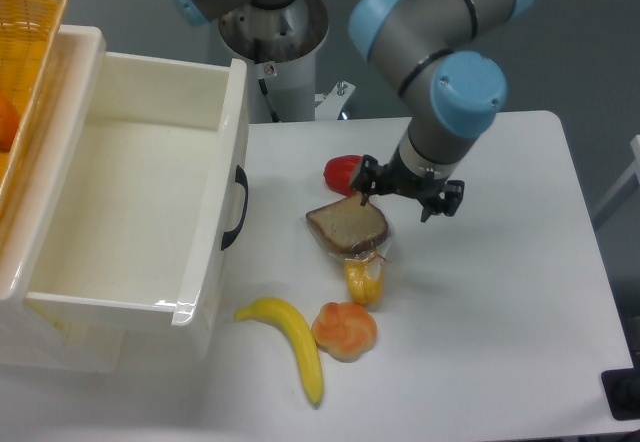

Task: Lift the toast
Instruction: 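Move the open gripper over the bagged toast slice, then lower the gripper onto the toast edge and close on it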

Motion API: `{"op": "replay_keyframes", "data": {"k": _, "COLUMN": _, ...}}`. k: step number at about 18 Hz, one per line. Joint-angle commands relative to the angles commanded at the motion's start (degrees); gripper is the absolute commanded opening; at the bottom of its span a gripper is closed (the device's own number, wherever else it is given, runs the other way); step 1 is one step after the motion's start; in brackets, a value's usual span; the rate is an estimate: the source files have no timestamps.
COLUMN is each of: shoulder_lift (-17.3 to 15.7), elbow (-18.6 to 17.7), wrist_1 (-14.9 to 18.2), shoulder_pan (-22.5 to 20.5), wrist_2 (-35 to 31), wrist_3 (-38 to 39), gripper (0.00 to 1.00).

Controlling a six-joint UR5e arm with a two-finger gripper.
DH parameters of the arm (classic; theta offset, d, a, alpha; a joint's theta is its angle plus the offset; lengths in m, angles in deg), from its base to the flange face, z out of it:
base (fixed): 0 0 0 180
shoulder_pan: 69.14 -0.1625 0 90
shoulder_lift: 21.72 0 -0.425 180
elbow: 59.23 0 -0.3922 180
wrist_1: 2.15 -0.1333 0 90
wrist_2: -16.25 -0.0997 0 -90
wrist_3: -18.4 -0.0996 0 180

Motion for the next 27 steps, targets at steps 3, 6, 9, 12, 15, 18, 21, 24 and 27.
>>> {"op": "replay_keyframes", "data": {"k": 3, "shoulder_lift": 0.17, "elbow": -1.14, "wrist_1": -0.18, "shoulder_pan": -1.67, "wrist_2": 1.92, "wrist_3": -2.97, "gripper": 1.00}}
{"op": "replay_keyframes", "data": {"k": 6, "shoulder_lift": 0.61, "elbow": -2.02, "wrist_1": -0.45, "shoulder_pan": -3.68, "wrist_2": 5.61, "wrist_3": -9.21, "gripper": 1.00}}
{"op": "replay_keyframes", "data": {"k": 9, "shoulder_lift": 0.88, "elbow": -2.55, "wrist_1": -0.01, "shoulder_pan": -5.79, "wrist_2": 9.22, "wrist_3": -16.33, "gripper": 1.00}}
{"op": "replay_keyframes", "data": {"k": 12, "shoulder_lift": 1.58, "elbow": -3.96, "wrist_1": -0.01, "shoulder_pan": -6.94, "wrist_2": 10.46, "wrist_3": -19.51, "gripper": 1.00}}
{"op": "replay_keyframes", "data": {"k": 15, "shoulder_lift": 2.11, "elbow": -5.36, "wrist_1": -0.01, "shoulder_pan": -7.82, "wrist_2": 10.98, "wrist_3": -19.60, "gripper": 1.00}}
{"op": "replay_keyframes", "data": {"k": 18, "shoulder_lift": 2.37, "elbow": -6.24, "wrist_1": -0.09, "shoulder_pan": -7.56, "wrist_2": 13.70, "wrist_3": -19.08, "gripper": 1.00}}
{"op": "replay_keyframes", "data": {"k": 21, "shoulder_lift": 2.37, "elbow": -7.38, "wrist_1": -0.01, "shoulder_pan": -7.30, "wrist_2": 14.33, "wrist_3": -19.25, "gripper": 1.00}}
{"op": "replay_keyframes", "data": {"k": 24, "shoulder_lift": 2.72, "elbow": -8.09, "wrist_1": -0.01, "shoulder_pan": -7.38, "wrist_2": 14.24, "wrist_3": -19.86, "gripper": 1.00}}
{"op": "replay_keyframes", "data": {"k": 27, "shoulder_lift": 2.99, "elbow": -8.18, "wrist_1": -0.01, "shoulder_pan": -7.38, "wrist_2": 14.24, "wrist_3": -19.78, "gripper": 1.00}}
